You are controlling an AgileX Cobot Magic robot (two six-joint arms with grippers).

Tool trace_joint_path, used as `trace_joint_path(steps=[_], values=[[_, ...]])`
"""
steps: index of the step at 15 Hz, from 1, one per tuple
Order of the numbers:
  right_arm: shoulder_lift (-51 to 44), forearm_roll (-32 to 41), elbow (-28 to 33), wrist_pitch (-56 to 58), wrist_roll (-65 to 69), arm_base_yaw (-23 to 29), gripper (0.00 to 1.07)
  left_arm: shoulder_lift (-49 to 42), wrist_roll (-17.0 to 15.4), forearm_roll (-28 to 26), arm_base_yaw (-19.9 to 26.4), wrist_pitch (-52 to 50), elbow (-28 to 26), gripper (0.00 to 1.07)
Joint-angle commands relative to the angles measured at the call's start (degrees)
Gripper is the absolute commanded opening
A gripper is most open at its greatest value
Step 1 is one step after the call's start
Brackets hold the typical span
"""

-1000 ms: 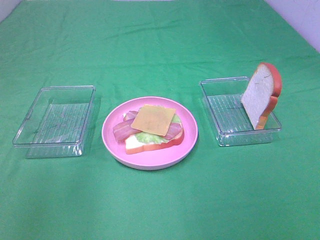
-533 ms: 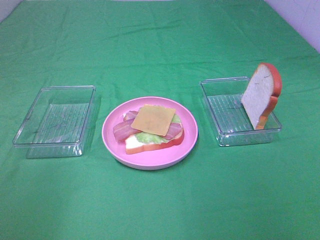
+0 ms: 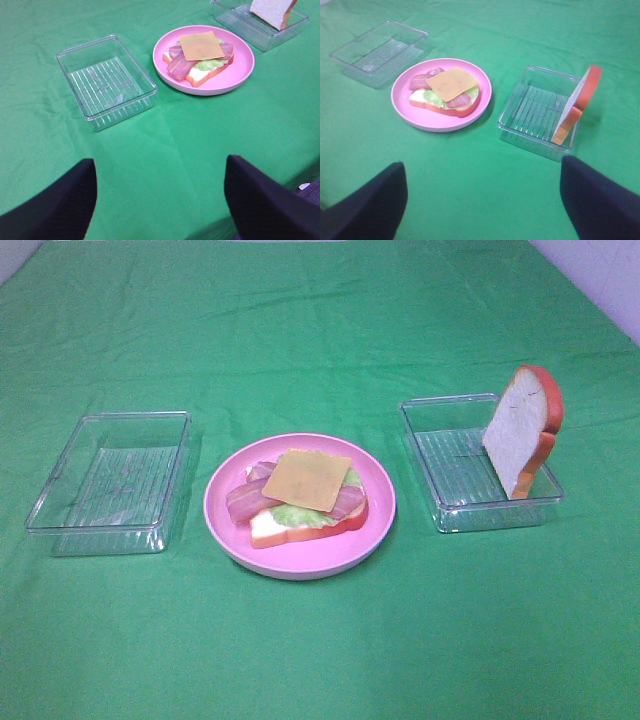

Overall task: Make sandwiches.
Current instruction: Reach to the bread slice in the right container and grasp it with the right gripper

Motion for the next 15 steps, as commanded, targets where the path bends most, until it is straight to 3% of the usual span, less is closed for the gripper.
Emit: trace_joint_path(steps=[1,7,8,13,14,15], values=[[10.4,-5.2,-2.4,-4.6,7.8,-0.1,0.76,-4.5,-0.5,0.6,0.1,0.5,0.6,0.69],[38.4,-15.3,-12.5,-5.4,21.5,-0.1,0.76,-4.2,-0.7,0.7,0.1,0.6,0.6,0.69],[48.1,-17.2,-18.9,-4.7,23.7,-0.2,0.76,-4.2,-0.7,0.7,0.1,0.6,0.6,0.69],[62.9,-17.7,-33.9,2.5,23.7,-0.2,0.76,-4.2,-0.7,0.7,0.1,0.6,0.6,0.69],[68.8,-17.1,-41.5,6.1,22.5,-2.3,0.76,-4.2,-0.7,0.7,0.1,0.6,0.6,0.69],[71.4,-14.2,-44.9,7.2,20.2,-4.8,0.76,-4.2,-0.7,0.7,0.1,0.6,0.6,0.69]])
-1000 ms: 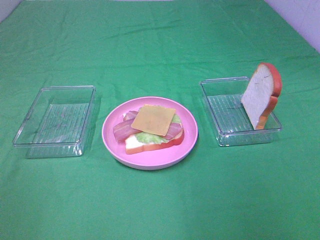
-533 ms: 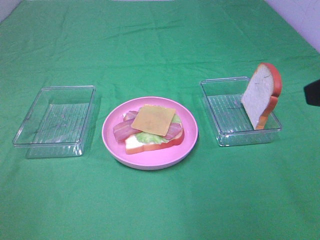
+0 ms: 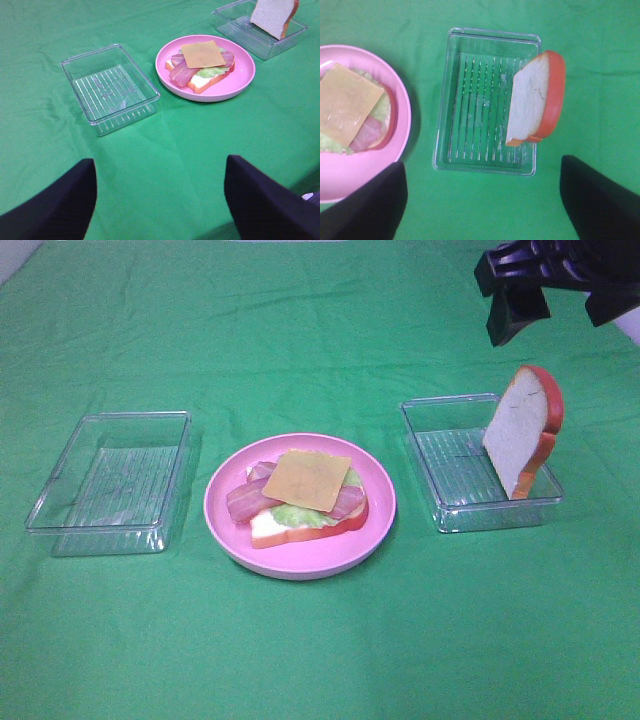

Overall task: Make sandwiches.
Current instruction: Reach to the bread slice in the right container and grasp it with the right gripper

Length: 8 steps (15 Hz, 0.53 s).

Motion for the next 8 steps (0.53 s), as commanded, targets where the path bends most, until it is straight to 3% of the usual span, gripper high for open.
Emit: trace_joint_path(steps=[1,5,8], values=[[5.3,6.2,-6.5,2.8,-5.3,-5.7,0.76,-1.1,-0.5,0.2,0.1,0.2,0.1,0.69],[14.5,20.6,-13.5,7.2,-15.3,-16.4,0.76,-1.1,-0.5,0.2,0.1,0.2,0.1,0.69],[21.3,23.0,-17.3,12.1,-18.6,-19.6,0.76,-1.1,-0.5,0.2,0.1,0.2,0.1,0.69]])
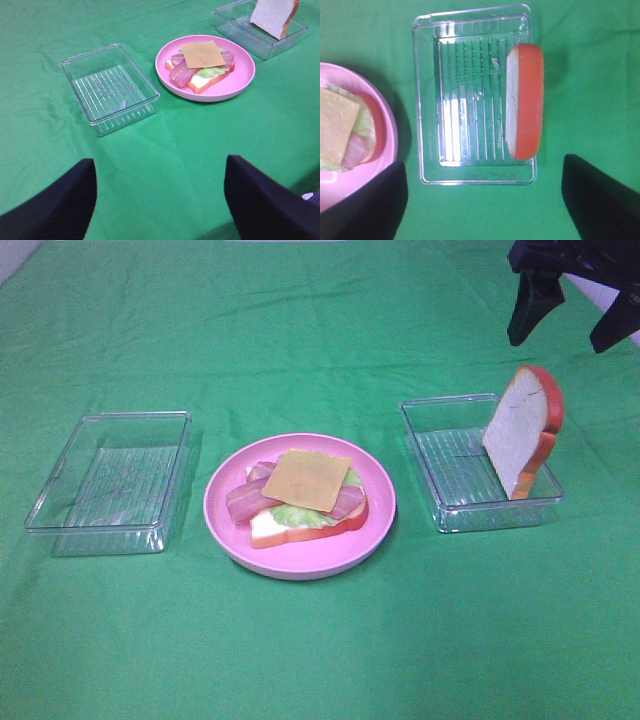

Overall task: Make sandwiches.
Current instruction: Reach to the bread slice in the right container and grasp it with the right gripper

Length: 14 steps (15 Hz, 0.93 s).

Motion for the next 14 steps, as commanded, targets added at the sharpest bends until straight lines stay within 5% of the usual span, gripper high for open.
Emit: trace_joint_path(steps=[1,8,10,14], values=[[3.8,2.2,-2.1,2.8,-3.1,-0.9,0.76,-1.1,-0.5,0.3,0.1,0.2,0.1,0.69],[13.2,1.0,-3.2,-0.4,-3.3,-0.9,0.77,-1.1,-0.5,0.3,0.1,0.2,0.1,0.69],[13.4,1.0,-3.2,-1.5,-3.1,-0.9,0.70,-1.1,-0.5,0.3,0.1,0.2,0.1,0.69],[13.4,-1.8,-3.2,-4.4,-0.1,-0.9,0.39,-1.1,-0.5,0.3,0.1,0.2,0.1,0.69]])
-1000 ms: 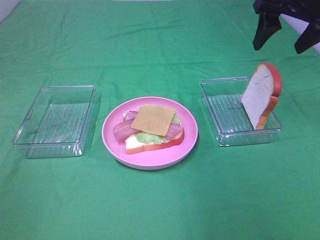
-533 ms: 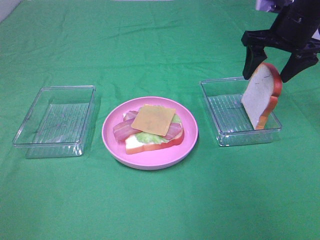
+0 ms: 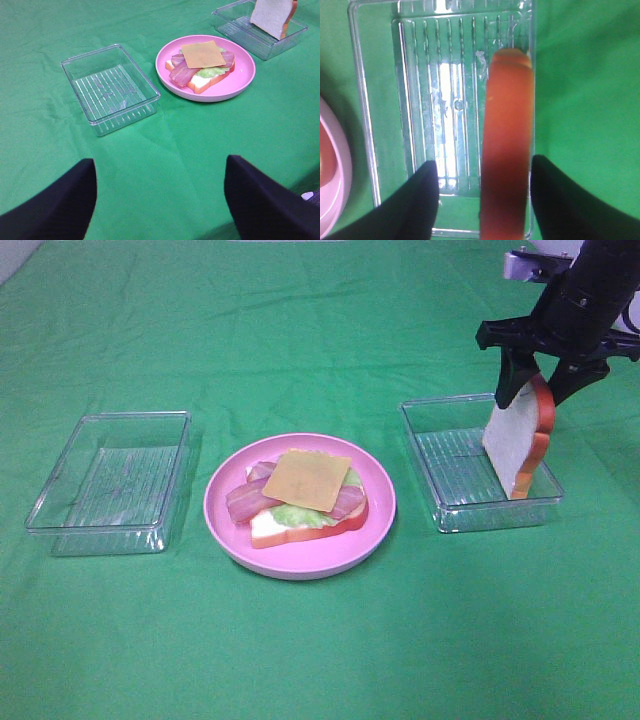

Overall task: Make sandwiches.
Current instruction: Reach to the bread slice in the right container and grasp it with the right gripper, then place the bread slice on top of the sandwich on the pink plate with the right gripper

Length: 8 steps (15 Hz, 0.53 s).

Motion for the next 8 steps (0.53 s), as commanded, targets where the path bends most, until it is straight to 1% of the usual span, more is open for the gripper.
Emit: trace_joint_path(steps=[1,2,3,4,8], values=[[0.2,-2.6,-0.3,-0.9,2.4,-0.2,0.26,-1.1,-0.5,0.3,0.1,0.2,0.1,0.69],[0.2,-2.6,-0.3,-0.6,2.1,-0.2,0.14,-1.1,-0.5,0.3,0.1,0.2,0.1,0.69],[0.2,-2.6,-0.3,-0.6,2.0,-0.2,0.09,-1.1,-0.5,0.3,0.1,0.2,0.1,0.69],[0.2,-2.6,-0.3,-0.4,2.0,-0.2,0.00,-1.1,-0.5,0.3,0.1,0.2,0.1,0.69],[-0.2,-2.5,-0.3,1.1,1.8,-0.2,0.00,-1.1,-0.5,0.3,0.1,0.2,0.1,0.69]])
